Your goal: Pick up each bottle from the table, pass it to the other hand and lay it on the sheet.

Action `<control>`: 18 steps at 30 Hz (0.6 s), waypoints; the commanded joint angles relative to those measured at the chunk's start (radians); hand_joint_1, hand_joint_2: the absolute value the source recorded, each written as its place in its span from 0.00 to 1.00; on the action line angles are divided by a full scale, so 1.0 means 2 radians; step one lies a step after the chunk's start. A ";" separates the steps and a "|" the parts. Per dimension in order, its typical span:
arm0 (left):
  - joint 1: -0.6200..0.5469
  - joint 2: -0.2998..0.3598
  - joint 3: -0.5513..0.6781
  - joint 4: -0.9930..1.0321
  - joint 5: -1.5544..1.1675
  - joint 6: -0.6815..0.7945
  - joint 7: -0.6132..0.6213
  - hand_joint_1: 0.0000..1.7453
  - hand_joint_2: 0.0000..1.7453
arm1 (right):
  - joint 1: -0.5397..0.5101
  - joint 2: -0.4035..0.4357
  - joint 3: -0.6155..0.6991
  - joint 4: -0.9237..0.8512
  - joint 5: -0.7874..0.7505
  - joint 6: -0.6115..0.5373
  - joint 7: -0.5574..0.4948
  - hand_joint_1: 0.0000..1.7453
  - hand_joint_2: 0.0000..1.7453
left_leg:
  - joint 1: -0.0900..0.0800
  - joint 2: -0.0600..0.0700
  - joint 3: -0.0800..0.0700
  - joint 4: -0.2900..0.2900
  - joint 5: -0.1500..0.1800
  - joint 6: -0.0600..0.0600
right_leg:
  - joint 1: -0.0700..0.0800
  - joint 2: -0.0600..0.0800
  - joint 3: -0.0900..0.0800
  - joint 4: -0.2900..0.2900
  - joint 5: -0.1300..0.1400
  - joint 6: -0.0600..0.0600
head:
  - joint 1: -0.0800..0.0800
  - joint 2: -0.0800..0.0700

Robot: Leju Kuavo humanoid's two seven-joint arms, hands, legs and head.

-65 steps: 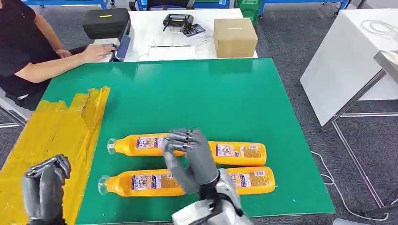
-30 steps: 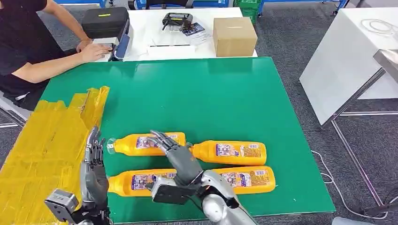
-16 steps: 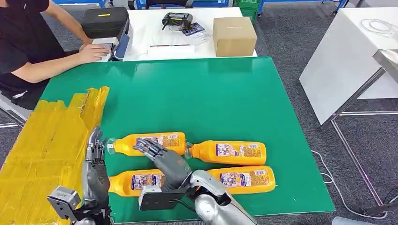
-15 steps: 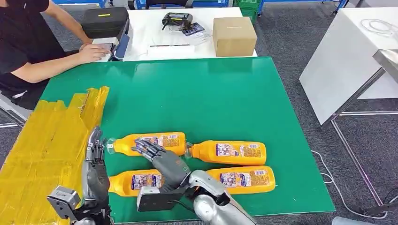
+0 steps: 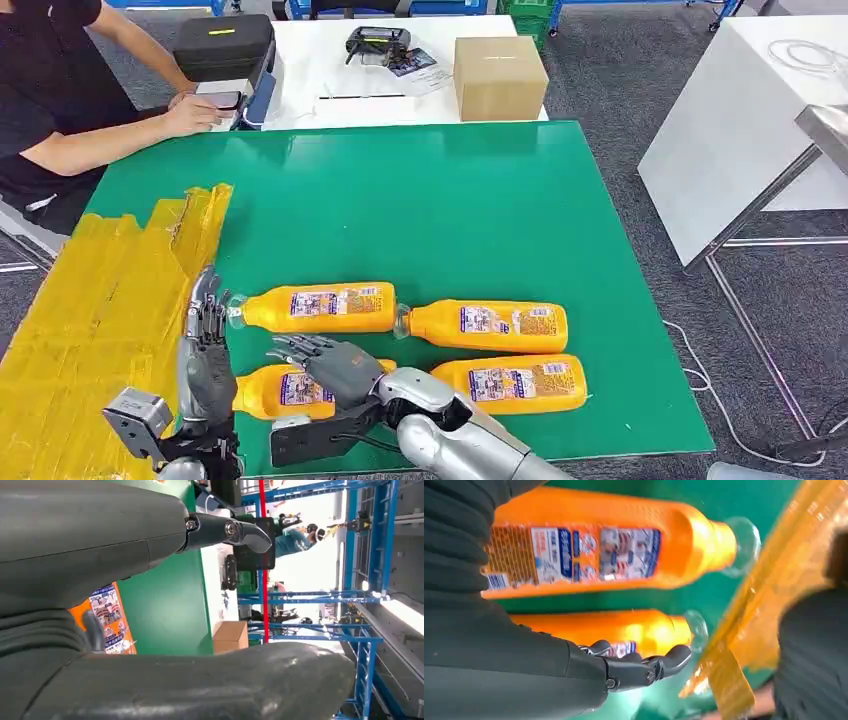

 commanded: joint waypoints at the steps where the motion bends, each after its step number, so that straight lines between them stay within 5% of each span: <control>1: -0.010 0.004 0.007 0.029 0.004 -0.001 0.003 0.00 0.00 | -0.045 -0.017 0.079 0.069 0.012 0.010 0.023 0.00 1.00 | 0.000 0.001 0.001 -0.001 0.000 0.000 | 0.001 0.000 0.001 -0.001 0.000 -0.001 | 0.000 0.000; 18: -0.004 -0.005 0.031 0.024 0.016 -0.011 0.008 0.00 0.00 | -0.090 -0.051 0.198 0.098 0.085 0.069 0.057 0.00 1.00 | 0.000 0.000 0.002 -0.001 0.000 0.000 | 0.000 0.000 0.002 -0.001 0.000 -0.001 | 0.000 0.000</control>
